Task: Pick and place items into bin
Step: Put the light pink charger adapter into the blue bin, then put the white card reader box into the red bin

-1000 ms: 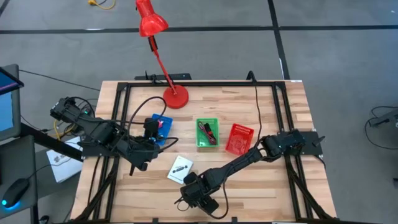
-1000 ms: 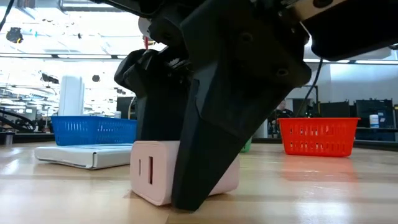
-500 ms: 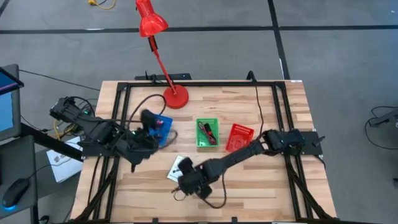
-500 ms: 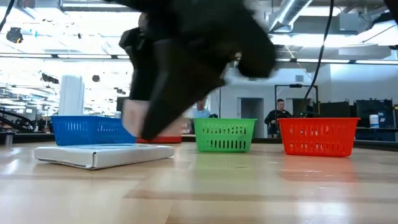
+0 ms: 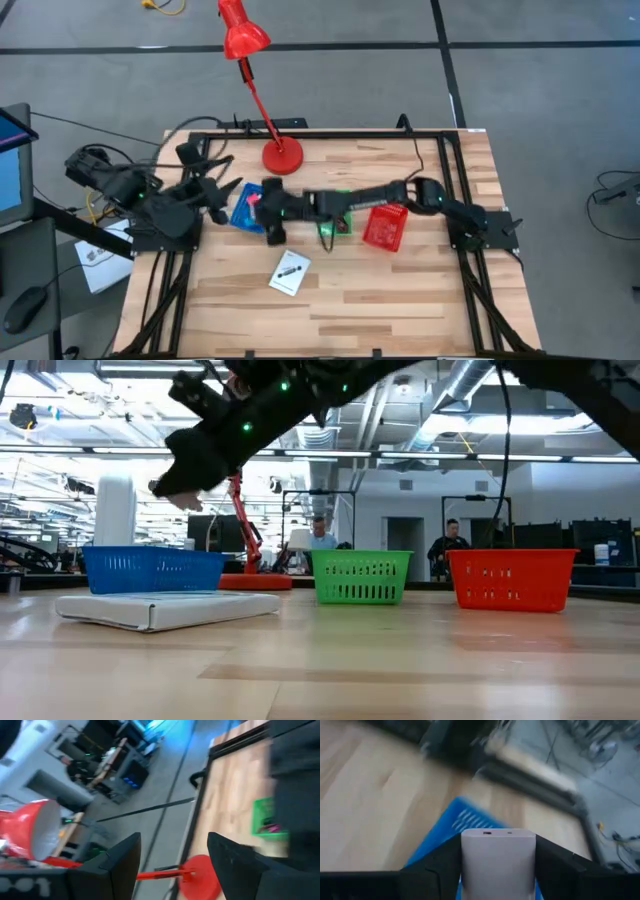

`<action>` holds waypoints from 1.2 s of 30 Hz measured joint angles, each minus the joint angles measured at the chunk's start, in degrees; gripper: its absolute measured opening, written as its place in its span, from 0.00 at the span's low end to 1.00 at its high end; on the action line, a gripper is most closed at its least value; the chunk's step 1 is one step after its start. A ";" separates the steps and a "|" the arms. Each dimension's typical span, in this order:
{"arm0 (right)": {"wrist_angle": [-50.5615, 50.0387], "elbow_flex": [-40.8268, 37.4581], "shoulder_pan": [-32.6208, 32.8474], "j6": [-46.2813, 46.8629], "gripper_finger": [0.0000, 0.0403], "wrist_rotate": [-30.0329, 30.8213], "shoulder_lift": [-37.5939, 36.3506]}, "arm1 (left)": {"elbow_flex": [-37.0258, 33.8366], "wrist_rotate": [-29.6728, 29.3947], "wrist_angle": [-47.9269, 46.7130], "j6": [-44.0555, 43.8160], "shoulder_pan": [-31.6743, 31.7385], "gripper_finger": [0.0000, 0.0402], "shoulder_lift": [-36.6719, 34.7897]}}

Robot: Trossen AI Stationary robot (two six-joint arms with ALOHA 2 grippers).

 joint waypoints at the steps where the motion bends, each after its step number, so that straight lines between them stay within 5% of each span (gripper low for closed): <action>1: 2.16 0.01 -1.29 0.01 0.49 -1.73 -0.01 | 0.00 1.35 0.00 -0.06 0.00 0.55 -0.89; 9: 6.66 0.15 -8.68 6.56 0.51 -12.42 0.59 | 0.00 10.34 0.00 -4.76 0.00 0.55 -5.44; 14: 3.44 0.11 -8.87 7.54 0.55 -12.49 0.61 | 0.00 12.59 -0.02 -4.79 0.00 0.55 -5.81; 29: 4.56 0.20 -7.48 10.08 0.34 -12.01 2.06 | 0.00 12.53 -0.16 -8.67 0.02 0.55 -4.10; 36: -5.30 7.63 -5.51 10.05 0.36 -11.97 -0.79 | 0.00 17.53 -0.07 -11.50 0.02 0.55 -4.09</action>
